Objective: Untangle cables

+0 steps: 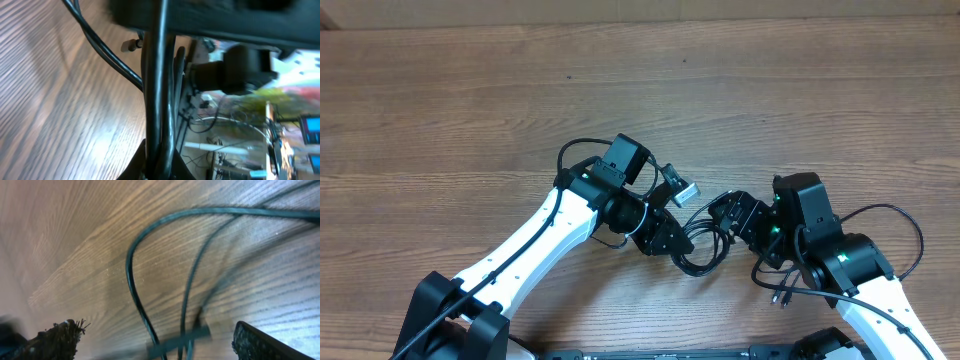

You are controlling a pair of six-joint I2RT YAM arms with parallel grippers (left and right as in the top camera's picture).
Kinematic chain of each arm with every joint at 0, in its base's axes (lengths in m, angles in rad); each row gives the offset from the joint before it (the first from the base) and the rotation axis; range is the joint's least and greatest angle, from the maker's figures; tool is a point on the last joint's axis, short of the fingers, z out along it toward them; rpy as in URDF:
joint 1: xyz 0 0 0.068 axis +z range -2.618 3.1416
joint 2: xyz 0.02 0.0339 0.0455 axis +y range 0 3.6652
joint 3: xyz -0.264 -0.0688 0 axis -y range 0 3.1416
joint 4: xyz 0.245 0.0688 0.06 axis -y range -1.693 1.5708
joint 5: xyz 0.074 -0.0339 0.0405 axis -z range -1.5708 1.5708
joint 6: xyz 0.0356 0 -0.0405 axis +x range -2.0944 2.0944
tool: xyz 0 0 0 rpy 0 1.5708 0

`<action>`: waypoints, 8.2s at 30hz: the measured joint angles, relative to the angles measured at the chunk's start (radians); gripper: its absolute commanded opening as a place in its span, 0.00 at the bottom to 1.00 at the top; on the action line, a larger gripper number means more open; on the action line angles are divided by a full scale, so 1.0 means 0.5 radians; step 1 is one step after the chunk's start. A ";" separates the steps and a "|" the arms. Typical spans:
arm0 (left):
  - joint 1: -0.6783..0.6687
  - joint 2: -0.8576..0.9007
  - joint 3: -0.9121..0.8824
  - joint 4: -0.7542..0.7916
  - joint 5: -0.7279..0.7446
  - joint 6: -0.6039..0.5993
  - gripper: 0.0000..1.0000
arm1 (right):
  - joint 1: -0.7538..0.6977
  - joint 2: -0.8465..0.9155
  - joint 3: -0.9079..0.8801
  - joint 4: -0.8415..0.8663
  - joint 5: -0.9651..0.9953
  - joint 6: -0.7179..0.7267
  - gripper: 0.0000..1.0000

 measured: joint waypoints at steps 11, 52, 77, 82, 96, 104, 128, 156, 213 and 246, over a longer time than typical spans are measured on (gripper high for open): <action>0.000 0.000 0.000 0.017 0.429 0.491 0.04 | -0.002 0.318 0.000 0.009 0.053 0.001 0.98; 0.702 0.000 0.000 0.024 -0.755 -1.405 0.04 | 0.003 0.459 0.004 -0.054 -0.078 0.002 0.96; 0.656 0.000 0.000 -0.061 -0.474 -0.838 0.04 | -0.001 0.481 0.004 0.222 0.431 0.203 1.00; 0.560 0.000 0.000 -0.050 -0.226 -0.477 0.05 | 0.000 0.495 0.000 0.499 0.517 0.164 1.00; 0.499 0.000 0.000 -0.060 -0.919 -0.648 0.05 | 0.000 0.496 0.000 0.497 0.249 0.132 1.00; 0.499 0.000 0.000 -0.018 -0.935 -0.784 0.04 | 0.000 0.496 0.000 0.392 -0.155 0.127 0.99; 0.427 0.000 0.000 -0.037 -0.935 -1.612 0.05 | 0.280 0.513 0.000 0.558 -0.501 0.474 0.45; 0.259 0.000 0.000 0.076 -1.019 -1.661 0.04 | 0.460 0.756 0.000 0.832 -0.500 0.936 0.04; 0.208 0.000 0.000 0.069 -1.437 -2.296 0.99 | 0.156 0.110 0.000 -0.179 -0.049 -0.097 0.84; 0.297 0.397 0.069 0.629 -1.288 -2.374 0.04 | 0.156 0.110 0.000 -0.275 0.158 0.105 1.00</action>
